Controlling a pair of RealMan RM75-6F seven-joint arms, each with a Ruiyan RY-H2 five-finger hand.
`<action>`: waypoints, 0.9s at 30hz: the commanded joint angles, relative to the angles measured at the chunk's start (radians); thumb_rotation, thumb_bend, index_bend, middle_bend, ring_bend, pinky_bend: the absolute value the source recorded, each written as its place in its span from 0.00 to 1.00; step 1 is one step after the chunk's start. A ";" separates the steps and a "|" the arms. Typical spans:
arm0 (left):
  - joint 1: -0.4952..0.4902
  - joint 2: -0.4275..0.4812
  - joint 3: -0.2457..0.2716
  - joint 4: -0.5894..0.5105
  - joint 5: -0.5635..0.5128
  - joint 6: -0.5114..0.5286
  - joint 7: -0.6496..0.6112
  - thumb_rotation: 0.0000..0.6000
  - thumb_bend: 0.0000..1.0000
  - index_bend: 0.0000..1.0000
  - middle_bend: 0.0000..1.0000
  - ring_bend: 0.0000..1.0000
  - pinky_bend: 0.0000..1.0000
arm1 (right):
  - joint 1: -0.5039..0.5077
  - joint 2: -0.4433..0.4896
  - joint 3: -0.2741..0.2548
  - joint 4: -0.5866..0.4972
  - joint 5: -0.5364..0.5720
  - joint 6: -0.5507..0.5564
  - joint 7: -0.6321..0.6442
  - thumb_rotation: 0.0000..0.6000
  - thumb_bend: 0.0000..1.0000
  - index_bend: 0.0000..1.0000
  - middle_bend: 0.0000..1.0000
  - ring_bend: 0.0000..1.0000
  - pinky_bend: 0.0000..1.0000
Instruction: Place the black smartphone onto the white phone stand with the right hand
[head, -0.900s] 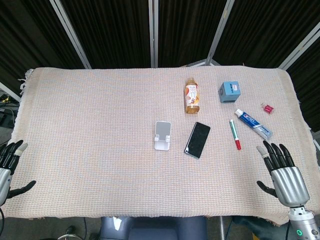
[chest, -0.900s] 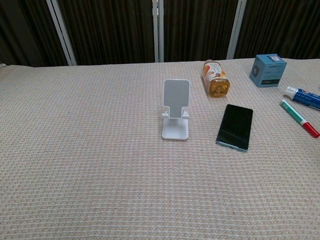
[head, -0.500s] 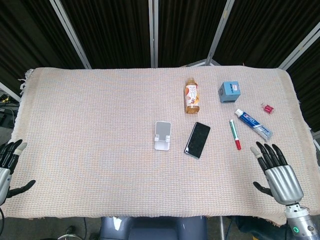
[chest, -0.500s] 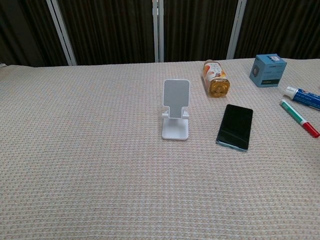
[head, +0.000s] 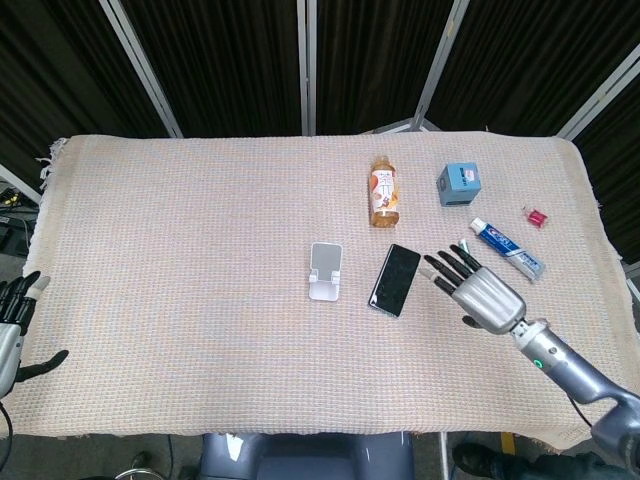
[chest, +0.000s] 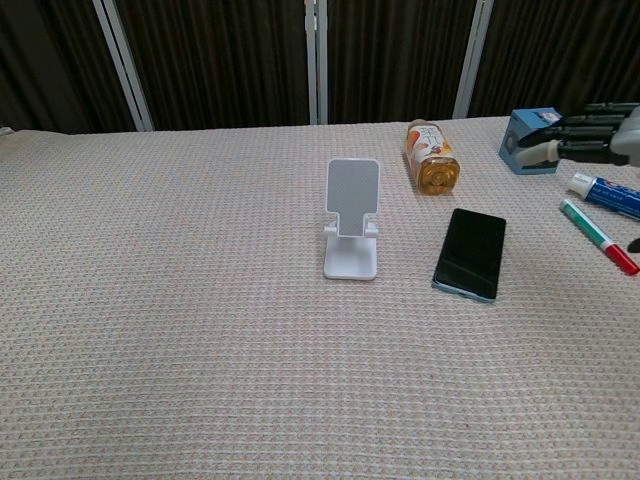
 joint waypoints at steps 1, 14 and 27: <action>-0.007 -0.014 -0.003 0.009 -0.018 -0.018 0.025 1.00 0.00 0.00 0.00 0.00 0.00 | 0.138 -0.128 -0.045 0.190 -0.124 -0.057 0.085 1.00 0.00 0.13 0.06 0.00 0.00; -0.031 -0.057 -0.028 0.044 -0.102 -0.078 0.091 1.00 0.00 0.00 0.00 0.00 0.00 | 0.292 -0.426 -0.163 0.704 -0.220 0.006 0.258 1.00 0.00 0.13 0.15 0.10 0.07; -0.044 -0.079 -0.041 0.073 -0.148 -0.103 0.124 1.00 0.00 0.00 0.00 0.00 0.00 | 0.326 -0.540 -0.243 0.904 -0.206 -0.004 0.337 1.00 0.00 0.14 0.15 0.10 0.06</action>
